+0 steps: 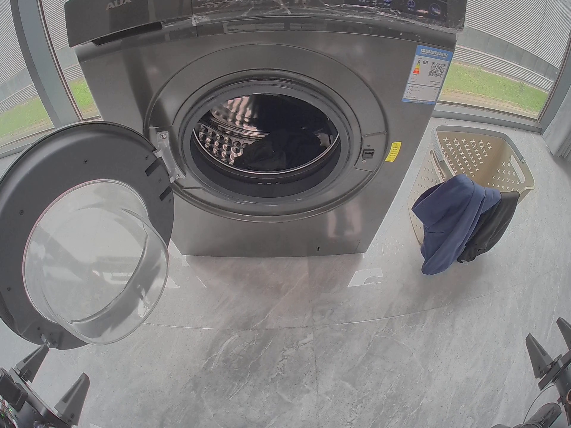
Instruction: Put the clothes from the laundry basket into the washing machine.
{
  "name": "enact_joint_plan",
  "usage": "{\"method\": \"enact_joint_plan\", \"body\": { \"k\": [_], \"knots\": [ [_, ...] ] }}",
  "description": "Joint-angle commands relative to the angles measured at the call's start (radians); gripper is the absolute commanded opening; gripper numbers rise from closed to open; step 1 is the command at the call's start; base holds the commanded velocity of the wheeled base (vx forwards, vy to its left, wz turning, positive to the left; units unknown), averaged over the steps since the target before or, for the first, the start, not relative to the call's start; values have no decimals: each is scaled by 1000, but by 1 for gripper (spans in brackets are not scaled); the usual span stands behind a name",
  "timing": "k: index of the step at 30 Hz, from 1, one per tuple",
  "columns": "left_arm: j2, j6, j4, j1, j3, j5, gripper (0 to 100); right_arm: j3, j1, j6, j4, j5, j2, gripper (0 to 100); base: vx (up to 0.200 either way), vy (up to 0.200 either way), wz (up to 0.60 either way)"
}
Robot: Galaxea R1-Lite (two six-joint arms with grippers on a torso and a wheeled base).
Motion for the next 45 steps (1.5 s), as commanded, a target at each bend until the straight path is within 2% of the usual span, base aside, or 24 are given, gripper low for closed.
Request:
{"method": "enact_joint_plan", "body": {
  "k": [1, 3, 5, 6, 7, 9, 11, 13, 14, 16, 18, 20, 25, 29, 35, 45],
  "knots": [
    [-173, 2, 122, 104, 17, -64, 100, 16, -66, -16, 136, 2, -199, 100, 0, -200, 0],
    [-171, 5, 119, 114, 17, -64, 100, 8, -81, -20, 218, 20, -275, 100, 0, -100, 0],
    [-171, 12, 119, 131, 17, -64, 100, -1, -104, -23, 239, 42, -297, 100, 0, 0, 0],
    [-179, 22, 119, 167, 17, -72, 100, -5, -147, -23, 258, 63, -317, 100, 0, 0, 0],
    [-211, 65, 122, 229, 17, -111, 100, 1, -175, -30, 253, 88, -346, 100, 0, 0, 0],
    [-228, 94, 121, 244, 17, -168, 100, 1, -172, -30, 254, 89, -350, 100, 0, 0, 0],
    [-225, 94, 121, 243, 17, -182, 100, 2, -167, -33, 251, 89, -350, 100, 0, 0, 0],
    [-229, 91, 126, 241, 16, -142, 100, 5, -164, -33, 248, 99, -350, 100, 0, 0, 0],
    [-231, 114, 138, 241, 16, -96, 100, 8, -164, -33, 247, 99, -354, 100, 0, 0, 0],
    [-235, 153, 153, 230, 16, -41, 100, 12, -164, -33, 238, 102, -352, 100, 0, 0, 0],
    [-246, 159, 199, 223, 14, -33, 100, 18, -162, -56, 247, 126, -352, 100, 0, 0, 0],
    [-252, 154, 224, 218, 5, -35, 100, 16, -164, -106, 248, 189, -358, 100, 0, 0, 0],
    [-254, 134, 216, 220, 8, -29, 100, 18, -164, -94, 245, 186, -360, 100, 0, 0, 0],
    [-254, 131, 216, 220, 8, -27, 100, 18, -164, -92, 245, 186, -360, 100, 0, 0, 0],
    [-254, 113, 216, 220, 8, -24, 100, 18, -164, -92, 245, 186, -360, 100, 0, -200, 0],
    [-254, 98, 216, 220, 8, -9, 100, 18, -164, -92, 245, 186, -360, 100, 0, -200, 0]
  ]
}}
